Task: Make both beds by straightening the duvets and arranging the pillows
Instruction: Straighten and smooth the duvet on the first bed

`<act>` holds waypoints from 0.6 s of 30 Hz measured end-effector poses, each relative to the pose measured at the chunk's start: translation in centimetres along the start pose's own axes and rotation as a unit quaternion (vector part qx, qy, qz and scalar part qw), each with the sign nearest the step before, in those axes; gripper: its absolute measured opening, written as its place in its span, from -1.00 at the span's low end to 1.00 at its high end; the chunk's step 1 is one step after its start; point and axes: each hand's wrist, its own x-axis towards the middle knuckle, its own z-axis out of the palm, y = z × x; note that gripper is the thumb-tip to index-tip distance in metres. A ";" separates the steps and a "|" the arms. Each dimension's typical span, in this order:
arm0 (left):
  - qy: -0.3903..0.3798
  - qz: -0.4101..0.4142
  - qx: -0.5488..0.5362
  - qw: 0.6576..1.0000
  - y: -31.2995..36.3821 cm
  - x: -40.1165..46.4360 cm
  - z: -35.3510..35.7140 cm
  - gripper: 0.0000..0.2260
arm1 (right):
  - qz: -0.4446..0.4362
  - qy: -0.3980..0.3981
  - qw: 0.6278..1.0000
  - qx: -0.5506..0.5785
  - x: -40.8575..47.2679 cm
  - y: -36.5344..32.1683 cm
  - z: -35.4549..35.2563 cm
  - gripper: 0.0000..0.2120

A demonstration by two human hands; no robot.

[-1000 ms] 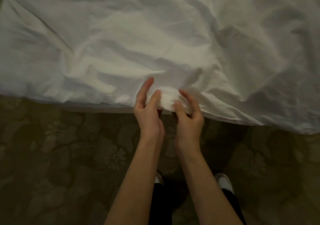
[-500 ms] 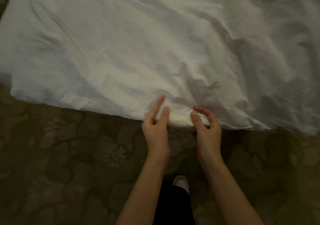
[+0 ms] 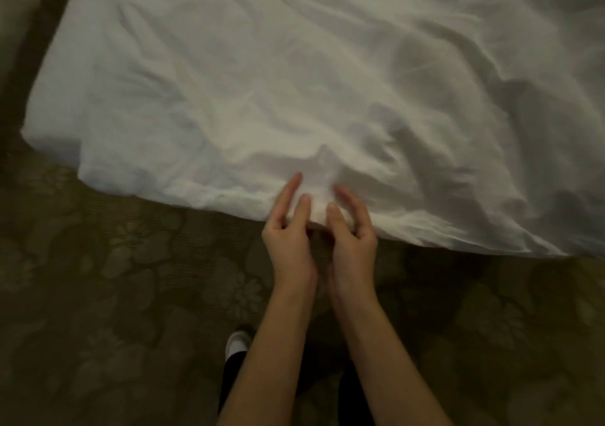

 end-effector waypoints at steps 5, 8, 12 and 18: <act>0.031 0.006 -0.083 0.996 3.9 4.6 -3.1 -0.73 | -0.024 0.032 0.999 -0.016 -0.2 1.7 1.6 -0.77; 0.008 -0.017 -0.084 0.996 5.9 6.0 -3.8 -0.71 | -0.029 0.028 0.999 0.009 -1.1 2.4 5.0 -0.76; 0.027 -0.069 -0.136 0.988 7.5 7.7 -5.6 -0.69 | -0.018 0.046 0.997 0.052 -1.2 2.8 10.4 -0.75; 0.015 -0.106 -0.170 0.980 7.4 8.8 -6.8 -0.65 | -0.036 0.060 0.997 -0.023 -1.8 3.2 9.7 -0.77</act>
